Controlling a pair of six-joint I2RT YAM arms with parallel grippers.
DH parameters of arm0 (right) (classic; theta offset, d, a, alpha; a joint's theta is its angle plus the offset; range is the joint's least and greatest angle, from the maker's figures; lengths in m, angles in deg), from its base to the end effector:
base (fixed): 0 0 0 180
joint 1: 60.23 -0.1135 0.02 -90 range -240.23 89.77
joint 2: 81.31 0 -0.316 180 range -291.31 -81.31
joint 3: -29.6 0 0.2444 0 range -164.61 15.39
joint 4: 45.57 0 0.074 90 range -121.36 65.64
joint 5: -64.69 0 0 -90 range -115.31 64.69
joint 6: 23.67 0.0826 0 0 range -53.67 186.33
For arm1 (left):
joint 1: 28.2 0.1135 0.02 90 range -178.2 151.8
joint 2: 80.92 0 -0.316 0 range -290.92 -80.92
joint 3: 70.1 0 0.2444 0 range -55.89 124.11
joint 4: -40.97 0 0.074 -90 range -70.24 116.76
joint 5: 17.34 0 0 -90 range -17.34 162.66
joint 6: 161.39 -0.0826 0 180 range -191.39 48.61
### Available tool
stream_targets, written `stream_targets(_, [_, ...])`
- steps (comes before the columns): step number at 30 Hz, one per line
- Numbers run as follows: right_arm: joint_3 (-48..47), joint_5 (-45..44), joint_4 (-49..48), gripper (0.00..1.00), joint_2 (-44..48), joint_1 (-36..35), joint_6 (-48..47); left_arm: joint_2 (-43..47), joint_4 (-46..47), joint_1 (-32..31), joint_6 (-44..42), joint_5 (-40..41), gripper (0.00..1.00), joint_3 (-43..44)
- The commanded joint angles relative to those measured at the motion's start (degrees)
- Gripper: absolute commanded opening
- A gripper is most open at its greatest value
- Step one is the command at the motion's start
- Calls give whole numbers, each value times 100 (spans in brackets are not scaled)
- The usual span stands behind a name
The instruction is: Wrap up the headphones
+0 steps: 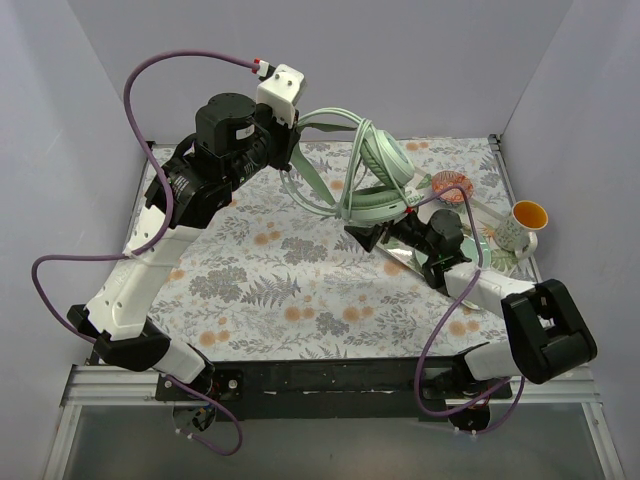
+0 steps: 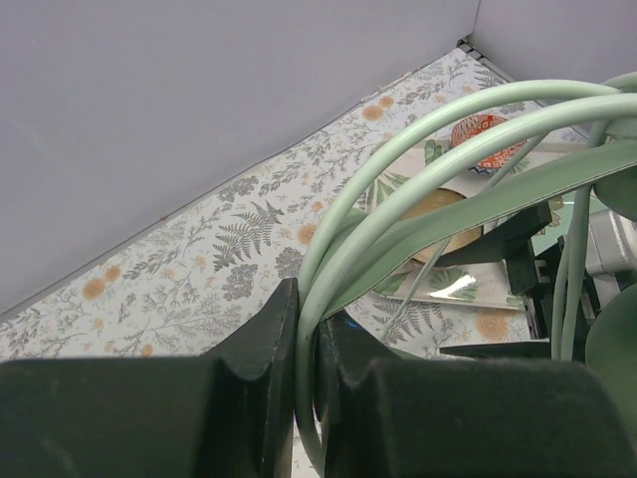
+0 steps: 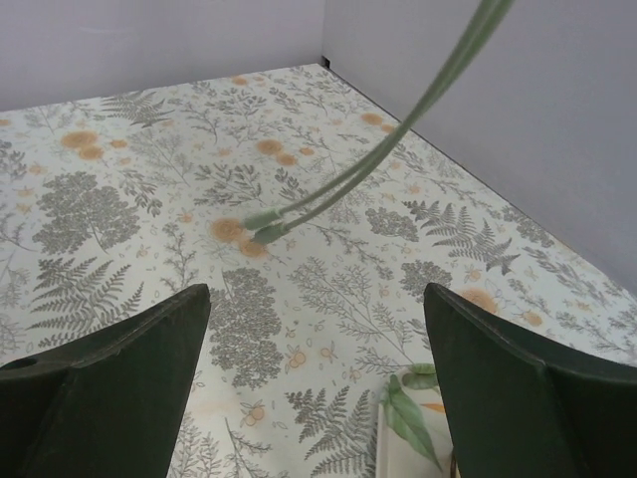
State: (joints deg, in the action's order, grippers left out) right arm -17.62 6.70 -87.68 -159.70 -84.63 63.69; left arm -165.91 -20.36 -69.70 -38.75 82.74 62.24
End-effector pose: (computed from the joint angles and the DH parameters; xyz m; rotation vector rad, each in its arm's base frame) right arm 0.2614 0.1667 0.3239 -0.7807 1.2167 0.6970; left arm 0.2408 -0.1937 0.5705 0.0160 1.8771 -0.7505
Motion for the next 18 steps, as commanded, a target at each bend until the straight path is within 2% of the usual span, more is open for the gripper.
stream_targets(1, [304, 200, -1241, 94, -115, -3, 658, 176, 554, -16, 251, -33, 0, 290])
stream_targets(4, [261, 332, -1461, 91, -282, -3, 1159, 150, 554, -16, 260, -42, 0, 308])
stream_targets(9, [252, -291, -1795, 87, -423, -3, 1975, 114, 536, -16, 304, -103, 0, 299])
stream_targets(12, [94, -485, -1647, 76, -502, -12, 2117, 97, 554, -16, 295, -95, 0, 316])
stream_targets(13, [41, -476, -1463, 66, -537, -12, 2187, 97, 554, -16, 295, -112, 0, 308])
stream_targets(16, [-108, -293, -1417, 51, -817, -12, 2442, 97, 528, -16, 313, -156, 0, 360])
stream_targets(18, [-126, -222, -1522, 47, -941, -12, 2574, 97, 528, -16, 313, -147, 0, 378])
